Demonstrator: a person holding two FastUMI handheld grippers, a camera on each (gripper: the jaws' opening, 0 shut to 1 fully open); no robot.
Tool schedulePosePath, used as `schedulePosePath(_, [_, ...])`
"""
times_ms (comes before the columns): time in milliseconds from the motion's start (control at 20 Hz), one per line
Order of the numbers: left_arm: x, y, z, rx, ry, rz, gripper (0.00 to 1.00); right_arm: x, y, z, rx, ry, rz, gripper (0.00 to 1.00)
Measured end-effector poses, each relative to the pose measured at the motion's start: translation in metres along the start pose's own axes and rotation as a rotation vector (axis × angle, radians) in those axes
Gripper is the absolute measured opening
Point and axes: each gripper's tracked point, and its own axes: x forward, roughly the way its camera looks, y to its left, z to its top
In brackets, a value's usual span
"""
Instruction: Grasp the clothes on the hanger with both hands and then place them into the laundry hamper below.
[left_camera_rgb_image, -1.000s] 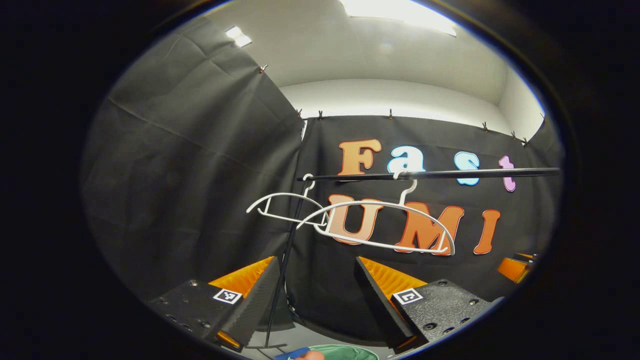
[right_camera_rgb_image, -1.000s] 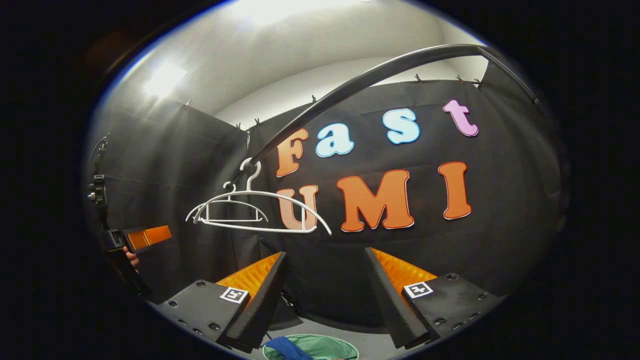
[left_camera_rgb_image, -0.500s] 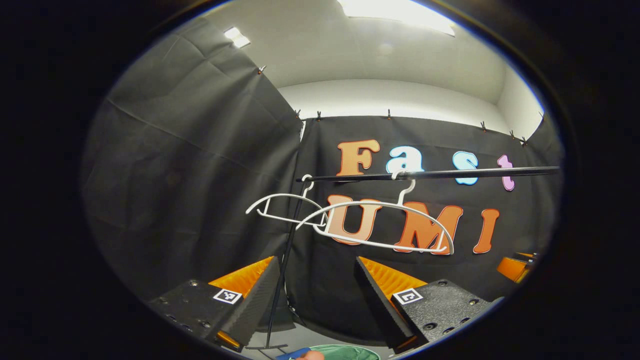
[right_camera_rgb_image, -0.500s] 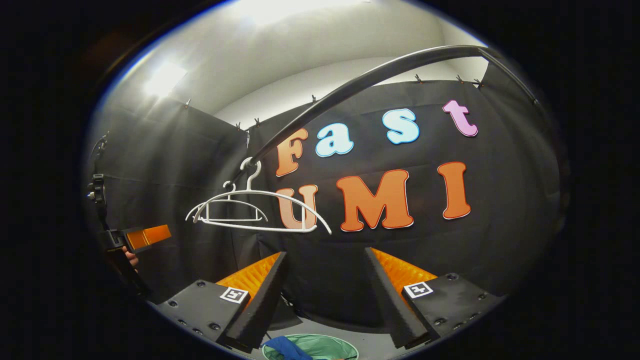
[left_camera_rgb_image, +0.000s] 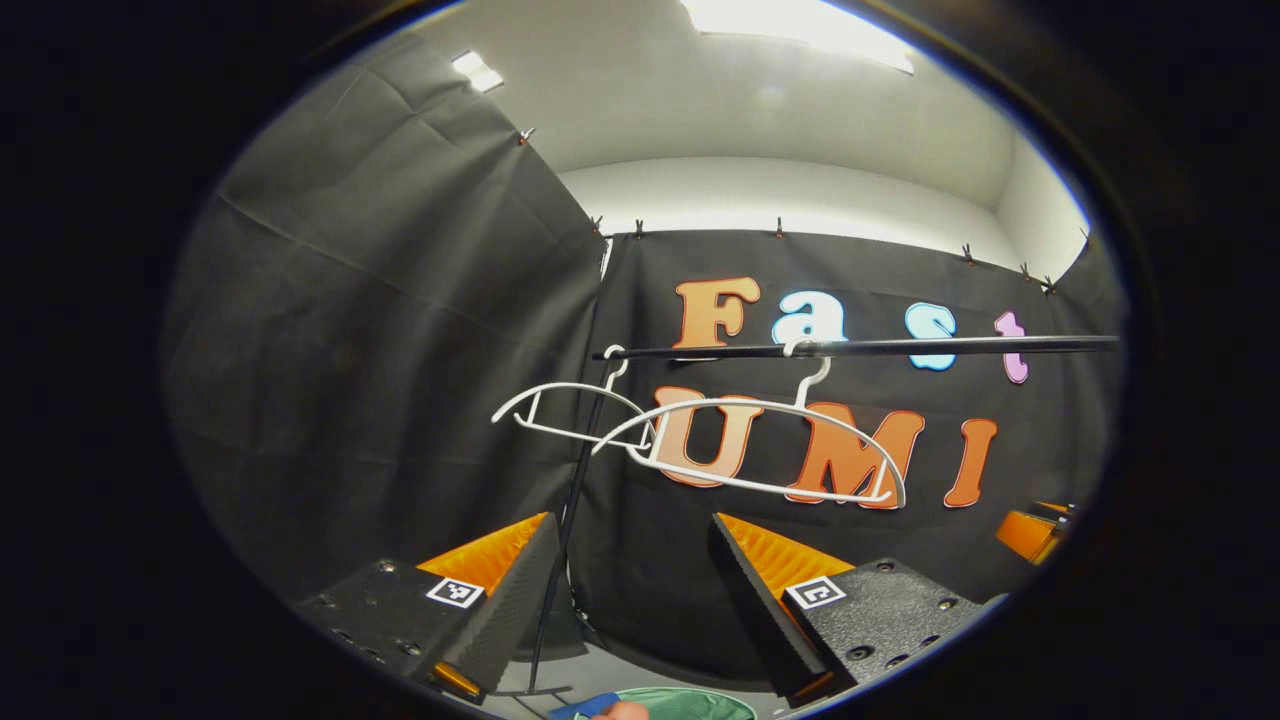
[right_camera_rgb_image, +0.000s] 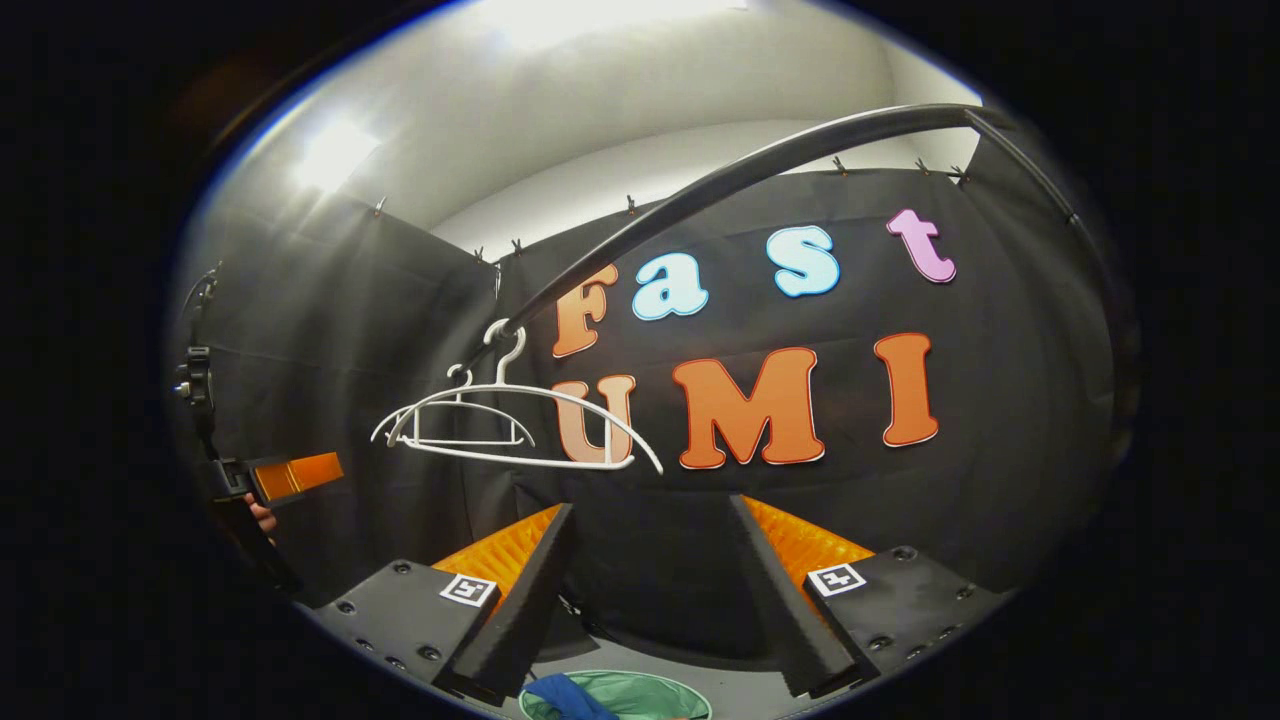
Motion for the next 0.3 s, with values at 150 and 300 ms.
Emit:
schedulePosePath(150, [0.0005,-0.0005,-0.0008,-0.006,-0.001,-0.002,0.91,0.0002,0.0005,-0.0025,0.004,0.008,0.004,0.89])
schedulePosePath(300, [-0.0006,0.0013,-0.0017,-0.007,0.004,0.006,0.91,0.0006,0.0008,-0.0038,0.002,0.010,0.007,0.89])
